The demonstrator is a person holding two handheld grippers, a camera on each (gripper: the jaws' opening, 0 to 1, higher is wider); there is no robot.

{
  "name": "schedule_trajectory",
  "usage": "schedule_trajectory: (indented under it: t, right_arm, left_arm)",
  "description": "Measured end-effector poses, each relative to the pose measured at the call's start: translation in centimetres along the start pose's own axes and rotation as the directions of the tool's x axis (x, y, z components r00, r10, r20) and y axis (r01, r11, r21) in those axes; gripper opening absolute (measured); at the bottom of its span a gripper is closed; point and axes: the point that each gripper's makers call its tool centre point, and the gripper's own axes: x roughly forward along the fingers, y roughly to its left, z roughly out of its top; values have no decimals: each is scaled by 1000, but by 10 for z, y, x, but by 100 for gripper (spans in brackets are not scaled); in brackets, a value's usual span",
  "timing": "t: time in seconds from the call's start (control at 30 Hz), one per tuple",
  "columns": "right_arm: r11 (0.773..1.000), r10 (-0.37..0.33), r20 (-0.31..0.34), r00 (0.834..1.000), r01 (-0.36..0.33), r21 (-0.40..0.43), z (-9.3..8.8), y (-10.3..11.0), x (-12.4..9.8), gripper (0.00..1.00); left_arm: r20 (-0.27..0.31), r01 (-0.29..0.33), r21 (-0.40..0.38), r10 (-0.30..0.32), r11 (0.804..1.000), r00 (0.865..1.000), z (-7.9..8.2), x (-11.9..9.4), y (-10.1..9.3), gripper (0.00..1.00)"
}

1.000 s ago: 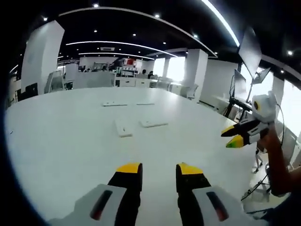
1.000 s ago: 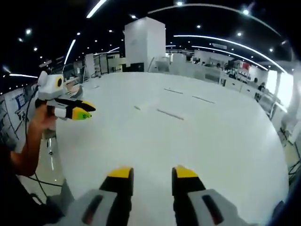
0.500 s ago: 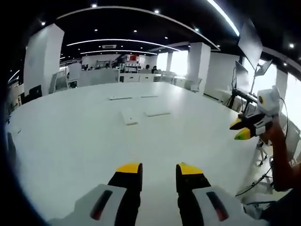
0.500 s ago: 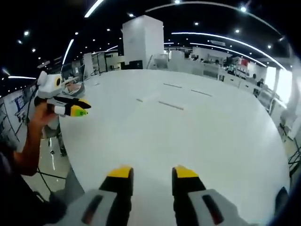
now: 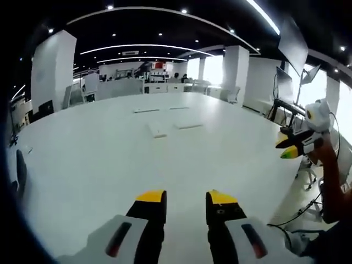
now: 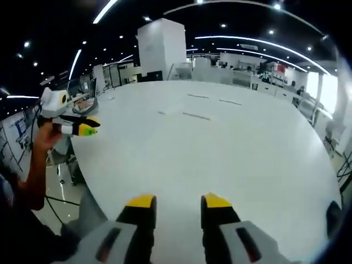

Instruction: Locate the socket holder cover, grip the socket holder cover, clip it into the socket holder slot.

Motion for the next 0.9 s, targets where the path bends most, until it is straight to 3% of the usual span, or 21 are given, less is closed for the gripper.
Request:
schedule_trajectory:
  t: [0.63,0.9]
  right_arm:
    - [1000,-3,29,1000,3,6,9,3,4,33]
    - [1000,-11,39,999,10,5,8,-1,3,33]
  left_arm:
    - [32,-35,-3,36,999,999,9,0,11,29]
    - [18,-34,0,34,999,999,4,1,10,28]
